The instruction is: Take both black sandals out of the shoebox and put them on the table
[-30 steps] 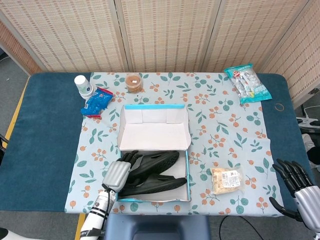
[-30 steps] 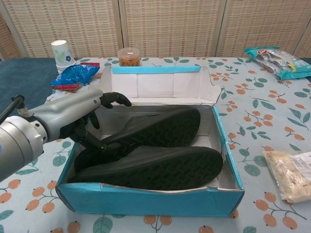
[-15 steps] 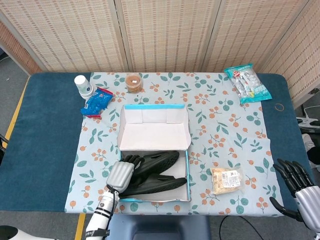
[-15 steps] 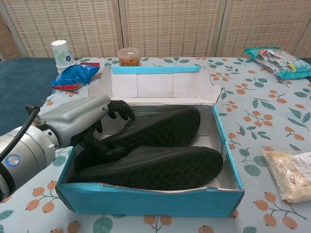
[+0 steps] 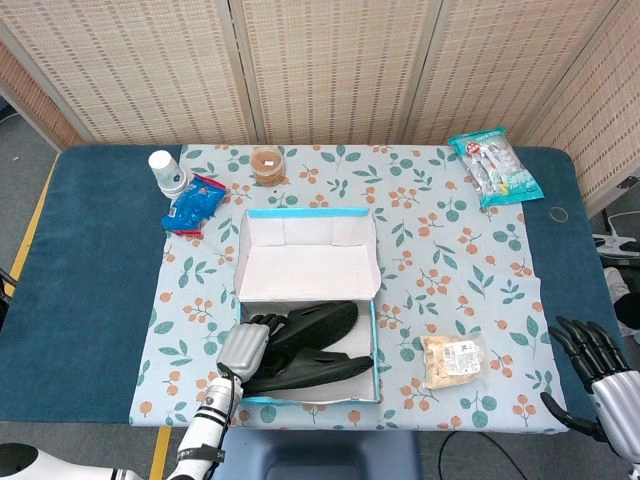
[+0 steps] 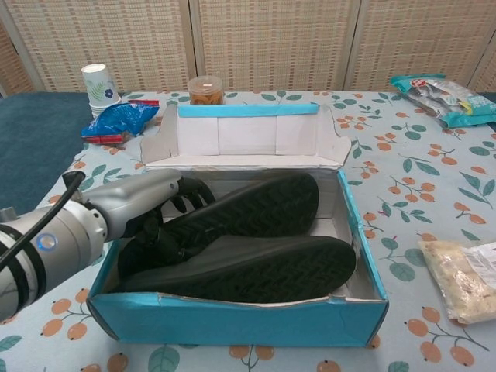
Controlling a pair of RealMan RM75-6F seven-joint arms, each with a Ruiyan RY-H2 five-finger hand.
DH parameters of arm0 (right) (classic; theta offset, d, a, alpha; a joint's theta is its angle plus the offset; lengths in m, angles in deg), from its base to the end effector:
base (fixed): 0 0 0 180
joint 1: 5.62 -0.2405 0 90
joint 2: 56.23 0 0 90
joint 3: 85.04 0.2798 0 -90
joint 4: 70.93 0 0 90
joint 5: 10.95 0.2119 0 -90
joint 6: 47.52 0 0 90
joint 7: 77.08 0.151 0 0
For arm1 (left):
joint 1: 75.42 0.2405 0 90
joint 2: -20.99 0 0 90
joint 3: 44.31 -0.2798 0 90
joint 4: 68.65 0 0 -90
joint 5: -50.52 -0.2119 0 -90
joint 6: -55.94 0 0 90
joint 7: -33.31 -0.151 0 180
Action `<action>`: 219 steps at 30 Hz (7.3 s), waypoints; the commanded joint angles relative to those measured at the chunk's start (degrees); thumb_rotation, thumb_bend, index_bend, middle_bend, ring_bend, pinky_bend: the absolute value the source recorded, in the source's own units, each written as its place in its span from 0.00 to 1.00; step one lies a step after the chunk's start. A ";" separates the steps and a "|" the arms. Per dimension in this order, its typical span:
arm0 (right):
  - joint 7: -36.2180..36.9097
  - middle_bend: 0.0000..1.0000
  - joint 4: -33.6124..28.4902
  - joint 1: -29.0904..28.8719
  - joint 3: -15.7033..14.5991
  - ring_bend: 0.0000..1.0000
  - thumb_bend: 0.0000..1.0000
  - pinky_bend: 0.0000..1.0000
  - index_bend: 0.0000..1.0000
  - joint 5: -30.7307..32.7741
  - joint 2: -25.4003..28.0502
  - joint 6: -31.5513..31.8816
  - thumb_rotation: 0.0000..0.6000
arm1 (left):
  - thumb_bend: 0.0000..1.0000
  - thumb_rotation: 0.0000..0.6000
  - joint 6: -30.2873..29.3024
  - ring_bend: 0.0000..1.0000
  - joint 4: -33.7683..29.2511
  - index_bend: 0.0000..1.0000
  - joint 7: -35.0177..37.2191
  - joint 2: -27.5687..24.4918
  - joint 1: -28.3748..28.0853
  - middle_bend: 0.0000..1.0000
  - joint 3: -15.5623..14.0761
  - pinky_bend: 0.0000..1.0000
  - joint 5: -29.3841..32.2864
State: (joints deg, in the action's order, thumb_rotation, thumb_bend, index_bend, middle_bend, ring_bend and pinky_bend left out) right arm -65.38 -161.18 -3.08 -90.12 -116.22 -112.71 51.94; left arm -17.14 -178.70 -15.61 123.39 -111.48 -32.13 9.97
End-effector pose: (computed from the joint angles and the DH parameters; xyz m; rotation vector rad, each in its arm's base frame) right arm -0.3150 -0.1127 0.2071 1.5441 -0.8621 1.0919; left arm -0.1008 0.2595 -0.0689 -1.7510 -1.3293 -0.8043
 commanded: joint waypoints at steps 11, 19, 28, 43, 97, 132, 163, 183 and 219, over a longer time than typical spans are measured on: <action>0.02 0.00 -0.03 0.13 0.26 0.00 0.20 0.00 0.00 0.38 -0.03 0.16 0.93 | 0.48 1.00 -0.06 0.49 -0.94 0.67 -1.19 -1.31 -3.57 0.64 -0.87 0.49 1.91; 0.46 0.00 0.16 0.35 0.42 0.00 0.20 0.00 0.00 0.48 0.02 0.69 0.93 | 0.63 1.00 -1.99 0.56 1.11 0.88 -0.62 -0.26 -4.19 0.78 -1.65 0.55 0.83; 0.50 0.00 0.04 0.33 0.38 0.00 0.20 0.00 0.00 0.56 0.03 0.36 0.92 | 0.72 1.00 -2.08 0.63 4.02 0.97 4.03 0.15 -3.78 0.88 -4.78 0.61 -9.34; 0.81 0.00 0.10 0.42 0.64 0.00 0.20 0.00 0.00 0.82 0.10 0.57 0.93 | 0.72 1.00 -3.21 0.64 9.20 0.98 19.22 -2.71 -1.28 0.90 -8.08 0.62 -33.25; -1.89 0.00 -0.13 2.17 -2.26 0.00 0.20 0.00 0.00 -5.81 0.49 3.28 0.93 | 0.64 1.00 -12.79 0.57 82.47 0.93 52.92 -1.71 11.10 0.77 -9.28 0.54 -46.42; -1.86 0.00 -0.83 3.14 -2.35 0.00 0.20 0.00 0.00 -4.58 1.20 3.66 0.92 | 0.36 1.00 11.58 0.00 30.14 0.00 77.57 -27.68 11.62 0.00 -13.62 0.13 -44.05; -2.84 0.00 -1.48 2.80 -2.80 0.00 0.20 0.00 0.00 -4.87 1.28 1.83 0.92 | 0.36 1.00 1.26 0.00 18.80 0.00 95.03 -37.53 11.61 0.00 -18.35 0.09 -60.66; -4.75 0.00 -2.36 1.46 -3.21 0.00 0.20 0.00 0.00 -4.96 0.84 -1.70 0.92 | 0.36 1.00 19.82 0.00 -3.92 0.00 52.25 -24.59 -0.15 0.00 -7.45 0.08 -38.84; -0.81 0.00 -1.14 1.07 -4.16 0.00 0.20 0.00 0.00 -5.66 1.98 -0.59 0.92 | 0.36 1.00 19.28 0.00 0.87 0.00 25.19 -4.83 -13.54 0.00 -4.34 0.08 -6.04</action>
State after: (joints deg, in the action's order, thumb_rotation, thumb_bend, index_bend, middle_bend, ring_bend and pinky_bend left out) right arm -66.20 -162.35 -2.01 -94.30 -121.90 -110.74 51.34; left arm 2.24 -178.20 10.21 118.28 -124.45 -36.49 3.21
